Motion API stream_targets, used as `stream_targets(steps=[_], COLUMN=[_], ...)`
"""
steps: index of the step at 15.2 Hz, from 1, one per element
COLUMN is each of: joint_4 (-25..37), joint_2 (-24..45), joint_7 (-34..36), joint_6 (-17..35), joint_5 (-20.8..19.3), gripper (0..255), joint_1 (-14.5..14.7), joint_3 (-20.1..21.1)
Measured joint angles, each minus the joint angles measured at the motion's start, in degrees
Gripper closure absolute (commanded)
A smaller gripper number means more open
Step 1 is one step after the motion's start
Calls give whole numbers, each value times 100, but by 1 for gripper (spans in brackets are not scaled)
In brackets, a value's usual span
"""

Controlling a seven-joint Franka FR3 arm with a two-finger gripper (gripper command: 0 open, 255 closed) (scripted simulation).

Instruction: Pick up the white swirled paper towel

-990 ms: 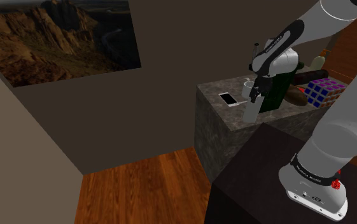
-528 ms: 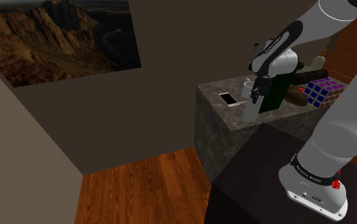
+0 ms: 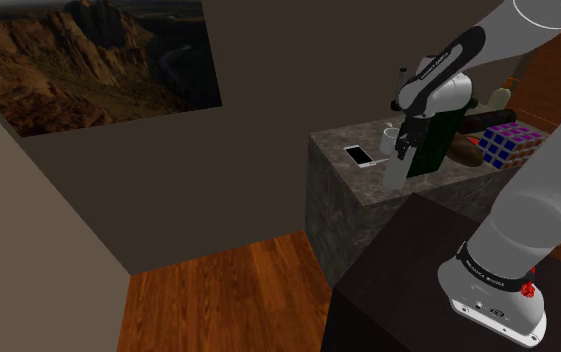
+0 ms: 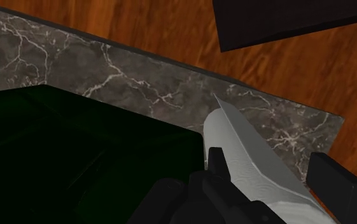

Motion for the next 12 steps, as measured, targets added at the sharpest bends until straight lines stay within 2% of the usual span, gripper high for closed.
stream_targets(steps=[12], joint_4=[248], joint_2=[-872], joint_7=[383], joint_6=[-1048], joint_5=[-525], gripper=[255], joint_1=[-90], joint_3=[103])
